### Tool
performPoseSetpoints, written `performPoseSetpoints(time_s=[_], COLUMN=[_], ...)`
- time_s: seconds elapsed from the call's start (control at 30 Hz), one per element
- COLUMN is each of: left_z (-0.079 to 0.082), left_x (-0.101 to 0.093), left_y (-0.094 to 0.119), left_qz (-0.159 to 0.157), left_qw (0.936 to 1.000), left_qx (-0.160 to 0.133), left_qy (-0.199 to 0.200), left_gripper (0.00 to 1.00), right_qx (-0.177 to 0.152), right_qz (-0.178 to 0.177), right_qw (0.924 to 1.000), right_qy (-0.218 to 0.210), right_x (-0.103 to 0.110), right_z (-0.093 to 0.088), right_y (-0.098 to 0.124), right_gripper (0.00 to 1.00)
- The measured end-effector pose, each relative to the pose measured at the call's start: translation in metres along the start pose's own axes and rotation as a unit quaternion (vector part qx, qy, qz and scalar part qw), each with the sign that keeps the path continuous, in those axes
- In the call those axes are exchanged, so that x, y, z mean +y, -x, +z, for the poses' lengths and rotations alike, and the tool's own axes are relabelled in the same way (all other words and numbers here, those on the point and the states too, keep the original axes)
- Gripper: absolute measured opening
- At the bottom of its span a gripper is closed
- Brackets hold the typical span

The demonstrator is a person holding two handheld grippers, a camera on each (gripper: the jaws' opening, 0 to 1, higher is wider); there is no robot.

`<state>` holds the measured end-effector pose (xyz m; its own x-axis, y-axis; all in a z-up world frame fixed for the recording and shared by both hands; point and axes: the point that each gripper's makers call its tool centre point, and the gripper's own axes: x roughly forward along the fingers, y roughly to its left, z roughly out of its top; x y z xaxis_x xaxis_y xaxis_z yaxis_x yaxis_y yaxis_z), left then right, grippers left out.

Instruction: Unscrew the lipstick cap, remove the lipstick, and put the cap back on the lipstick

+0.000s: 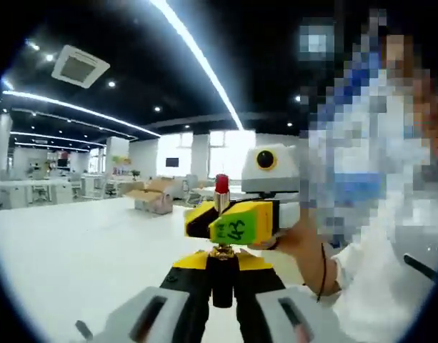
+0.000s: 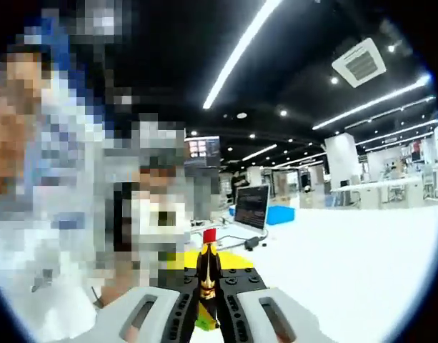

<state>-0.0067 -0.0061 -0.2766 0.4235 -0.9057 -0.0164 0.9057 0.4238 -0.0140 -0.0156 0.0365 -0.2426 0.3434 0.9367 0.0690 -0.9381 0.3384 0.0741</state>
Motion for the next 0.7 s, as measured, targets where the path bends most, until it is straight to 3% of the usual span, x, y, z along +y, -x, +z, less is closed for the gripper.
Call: performPoseSetpoints(time_s=[0.1, 0.13, 0.23, 0.3, 0.57, 0.67, 0.7], left_z=[0.003, 0.003, 0.006, 0.006, 0.011, 0.013, 0.010], left_x=[0.010, 0.011, 0.021, 0.022, 0.011, 0.005, 0.000], left_y=[-0.003, -0.003, -0.001, 0.000, 0.002, 0.003, 0.002], left_qz=[0.059, 0.066, 0.135, 0.153, 0.099, 0.068, 0.040], left_qw=[0.9978, 0.9973, 0.9873, 0.9813, 0.9891, 0.9936, 0.9962], left_qx=[-0.013, -0.014, -0.024, -0.019, -0.020, -0.022, -0.015], left_qy=[-0.026, -0.029, -0.081, -0.115, -0.107, -0.087, -0.076], left_gripper=[0.13, 0.13, 0.13, 0.13, 0.14, 0.25, 0.28], right_qx=[-0.009, -0.012, -0.016, -0.010, -0.017, -0.022, -0.030], right_qz=[-0.033, -0.041, -0.076, -0.084, -0.058, -0.026, -0.012], right_qw=[0.9992, 0.9986, 0.9942, 0.9915, 0.9949, 0.9983, 0.9991], right_qy=[0.021, 0.030, 0.075, 0.099, 0.080, 0.046, 0.026], right_x=[-0.012, -0.014, -0.020, -0.019, -0.012, -0.004, -0.001], right_z=[0.003, 0.004, 0.006, 0.006, 0.013, 0.014, 0.016], right_y=[0.000, 0.000, -0.003, -0.004, 0.001, 0.002, 0.004], right_gripper=[0.06, 0.06, 0.06, 0.06, 0.06, 0.06, 0.06])
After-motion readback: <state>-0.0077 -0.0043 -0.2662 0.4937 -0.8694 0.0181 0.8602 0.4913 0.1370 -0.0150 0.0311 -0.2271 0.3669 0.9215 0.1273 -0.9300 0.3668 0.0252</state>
